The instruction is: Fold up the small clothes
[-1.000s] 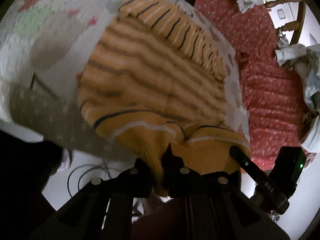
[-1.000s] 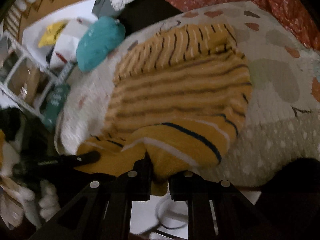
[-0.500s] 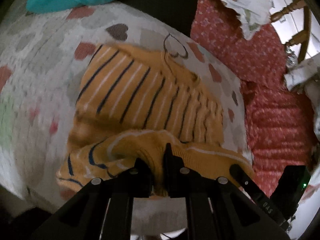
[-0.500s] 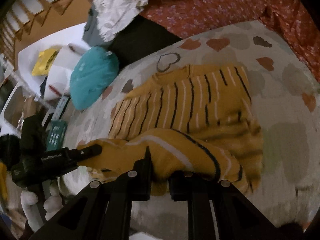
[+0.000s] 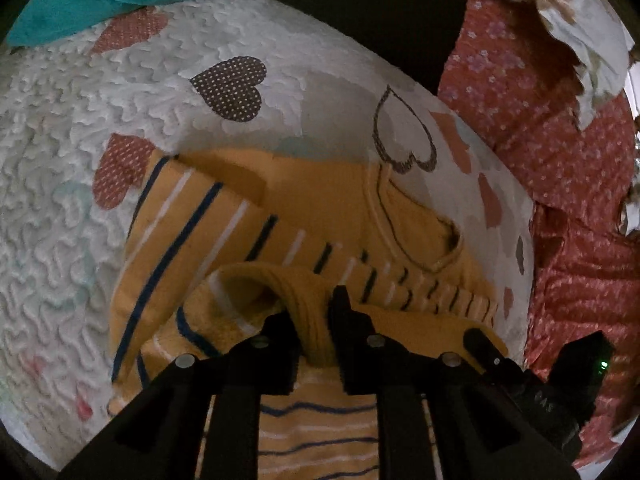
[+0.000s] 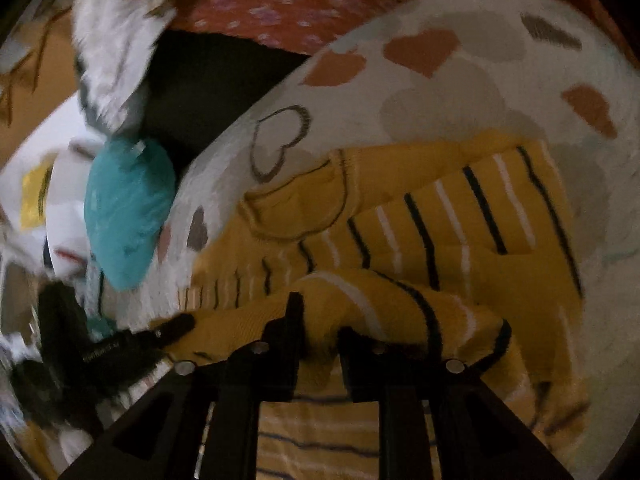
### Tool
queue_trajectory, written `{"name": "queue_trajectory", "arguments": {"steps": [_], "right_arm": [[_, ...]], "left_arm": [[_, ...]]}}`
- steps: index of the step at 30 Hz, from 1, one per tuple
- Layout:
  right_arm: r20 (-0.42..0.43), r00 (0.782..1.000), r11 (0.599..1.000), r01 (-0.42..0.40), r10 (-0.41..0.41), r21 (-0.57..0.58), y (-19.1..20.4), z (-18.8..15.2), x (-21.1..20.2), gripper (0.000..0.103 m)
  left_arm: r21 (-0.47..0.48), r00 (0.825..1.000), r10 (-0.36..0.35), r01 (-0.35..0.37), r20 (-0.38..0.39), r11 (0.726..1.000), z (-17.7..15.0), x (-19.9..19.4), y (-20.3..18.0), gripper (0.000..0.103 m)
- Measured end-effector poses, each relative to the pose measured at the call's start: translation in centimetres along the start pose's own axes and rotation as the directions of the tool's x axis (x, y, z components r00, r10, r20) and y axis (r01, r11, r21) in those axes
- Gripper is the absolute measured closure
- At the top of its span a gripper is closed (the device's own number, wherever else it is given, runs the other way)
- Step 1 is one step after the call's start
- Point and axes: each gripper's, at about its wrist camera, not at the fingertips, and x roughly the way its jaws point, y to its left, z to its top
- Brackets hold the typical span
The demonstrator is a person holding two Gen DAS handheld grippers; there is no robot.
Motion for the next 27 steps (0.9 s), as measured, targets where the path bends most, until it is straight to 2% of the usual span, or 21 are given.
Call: {"name": "queue_trajectory", "arguments": {"steps": [4, 6, 7, 8, 10, 13, 15, 17, 18, 20, 23, 25, 27], "right_arm": [[0.0, 0.998, 0.993, -0.065, 0.065, 0.102, -1.3, 1.8, 1.5, 0.08], [-0.001, 0.994, 0.979, -0.105, 0.106, 0.173, -2.1, 2.5, 2.0, 0.075], [0.001, 0.992, 0.969, -0.124, 0.126, 0.212, -2.6, 2.7, 2.3, 0.074], [0.001, 0.989, 0.957, -0.146, 0.151, 0.251, -3.1, 3.0, 2.5, 0.069], [0.004, 0.98, 0.931, -0.193, 0.201, 0.309, -3.9, 3.4, 3.1, 0.064], [0.013, 0.97, 0.902, -0.229, 0.241, 0.366, -4.7, 3.9, 3.4, 0.063], [0.018, 0.969, 0.895, -0.236, 0.247, 0.378, -4.8, 4.2, 3.2, 0.062], [0.038, 0.969, 0.895, -0.241, 0.245, 0.375, -4.7, 4.7, 2.8, 0.057], [0.058, 0.968, 0.895, -0.248, 0.244, 0.371, -4.7, 5.0, 2.3, 0.046], [0.107, 0.965, 0.888, -0.263, 0.241, 0.376, -5.0, 5.6, 1.2, 0.033], [0.151, 0.962, 0.88, -0.271, 0.229, 0.389, -5.5, 6.4, -0.5, 0.032], [0.155, 0.961, 0.895, -0.272, 0.231, 0.352, -5.2, 6.4, -1.6, 0.031], [0.113, 0.966, 0.925, -0.254, 0.231, 0.283, -4.2, 5.8, -2.1, 0.032]], "left_arm": [[0.008, 1.0, -0.02, 0.02, 0.001, 1.0, 1.5, 0.4, -0.3, 0.086], [-0.013, 0.998, -0.06, 0.06, 0.002, 0.998, 2.1, 0.3, -0.3, 0.082], [-0.033, 0.996, -0.093, 0.093, 0.004, 0.995, 2.5, 0.1, -0.1, 0.078], [-0.05, 0.994, -0.113, 0.113, 0.013, 0.992, 2.9, -0.2, 0.2, 0.068], [-0.085, 0.99, -0.133, 0.137, 0.057, 0.987, 3.8, -1.1, 0.9, 0.061], [-0.143, 0.985, -0.151, 0.163, 0.087, 0.976, 5.0, -2.2, 2.2, 0.059], [-0.161, 0.987, -0.119, 0.135, 0.104, 0.978, 5.5, -3.0, 3.0, 0.059], [-0.151, 0.99, -0.075, 0.093, 0.119, 0.984, 5.3, -3.8, 3.4, 0.059], [-0.145, 0.991, -0.056, 0.073, 0.119, 0.987, 5.0, -4.1, 3.6, 0.059], [-0.131, 0.993, -0.042, 0.056, 0.108, 0.99, 3.9, -4.3, 3.9, 0.059], [-0.086, 0.995, -0.022, 0.031, 0.102, 0.996, 1.9, -4.3, 3.7, 0.059], [0.01, 0.993, -0.011, 0.01, 0.115, 1.0, 0.1, -4.2, 2.4, 0.059], [0.095, 0.995, -0.017, 0.008, 0.097, 0.995, -1.2, -3.3, 0.9, 0.059]]}}
